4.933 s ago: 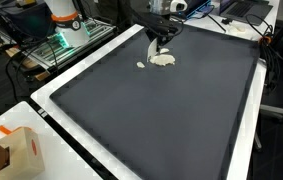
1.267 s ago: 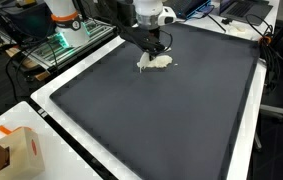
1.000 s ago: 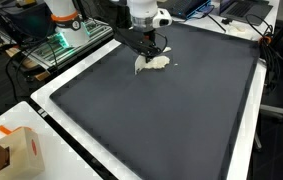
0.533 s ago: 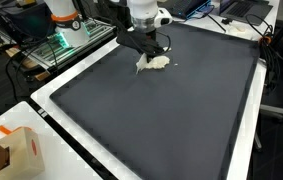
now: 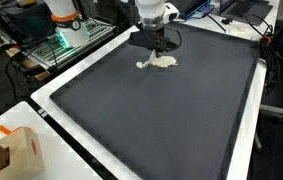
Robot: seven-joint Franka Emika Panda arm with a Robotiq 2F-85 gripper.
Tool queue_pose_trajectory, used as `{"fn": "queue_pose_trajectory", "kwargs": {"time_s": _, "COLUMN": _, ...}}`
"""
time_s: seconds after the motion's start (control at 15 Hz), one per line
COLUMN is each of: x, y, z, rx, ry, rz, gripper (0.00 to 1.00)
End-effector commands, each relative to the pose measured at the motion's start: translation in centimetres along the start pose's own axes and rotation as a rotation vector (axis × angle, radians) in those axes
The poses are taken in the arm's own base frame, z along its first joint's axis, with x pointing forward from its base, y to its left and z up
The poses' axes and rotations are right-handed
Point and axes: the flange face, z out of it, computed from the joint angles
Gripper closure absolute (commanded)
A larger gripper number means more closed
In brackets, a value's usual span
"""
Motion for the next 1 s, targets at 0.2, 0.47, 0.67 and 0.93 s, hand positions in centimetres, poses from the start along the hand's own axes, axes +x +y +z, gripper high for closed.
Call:
{"fn": "queue_pose_trajectory", "kwargs": {"time_s": 0.2, "x": 2.4, "y": -0.2, "z": 2.4, "rx": 0.036, "ry": 0.002, "rz": 0.075, "gripper": 0.99}}
{"fn": "queue_pose_trajectory", "kwargs": {"time_s": 0.47, "x": 4.9, "y": -0.3, "z": 0.7, "rx": 0.02, "ry": -0.004, "rz": 0.151, "gripper": 0.99}}
{"fn": "queue_pose_trajectory", "kwargs": {"time_s": 0.67, "x": 7.0, "y": -0.4, "z": 0.1, "rx": 0.011, "ry": -0.006, "rz": 0.207, "gripper": 0.99}}
{"fn": "queue_pose_trajectory", "kwargs": {"time_s": 0.93, "x": 9.2, "y": -0.5, "z": -1.3, "rx": -0.03, "ry": -0.032, "rz": 0.332, "gripper": 0.99}}
